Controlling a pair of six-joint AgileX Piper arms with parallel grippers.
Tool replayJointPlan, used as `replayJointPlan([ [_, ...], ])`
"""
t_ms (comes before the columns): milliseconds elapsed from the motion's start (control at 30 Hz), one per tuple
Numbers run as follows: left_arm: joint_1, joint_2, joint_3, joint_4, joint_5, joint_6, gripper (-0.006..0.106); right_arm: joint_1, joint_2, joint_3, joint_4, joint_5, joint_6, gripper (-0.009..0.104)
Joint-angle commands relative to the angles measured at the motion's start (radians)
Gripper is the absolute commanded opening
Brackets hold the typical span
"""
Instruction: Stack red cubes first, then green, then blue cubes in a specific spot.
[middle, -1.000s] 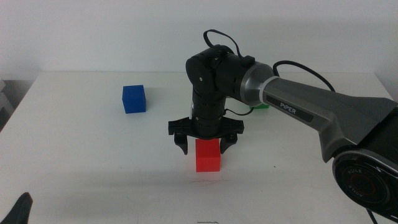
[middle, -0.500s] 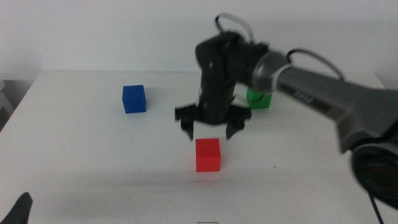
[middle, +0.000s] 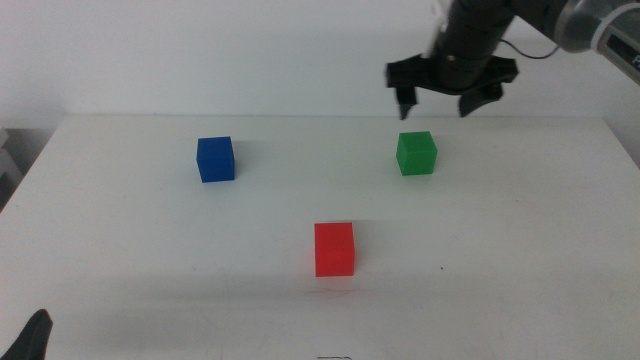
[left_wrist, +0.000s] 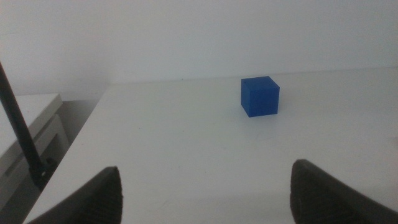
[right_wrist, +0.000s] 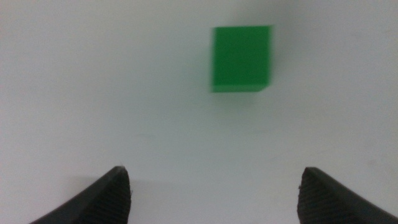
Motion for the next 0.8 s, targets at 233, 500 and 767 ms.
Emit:
replayJointPlan([
  [233, 0.000, -0.020, -0.004, -0.004, -0.081, -0.012, 0.091, -0.073, 0.037, -0.037, 0.027, -0.218, -0.156, 0.089],
  [500, 0.000, -0.020, -0.004, -0.004, -0.081, -0.012, 0.091, -0.080, 0.114, -0.037, 0.003, -0.360, -0.164, 0.089],
  [767, 0.000, -0.020, -0.004, -0.004, -0.081, -0.012, 0.091, -0.085, 0.178, -0.037, -0.015, -0.437, -0.160, 0.089],
])
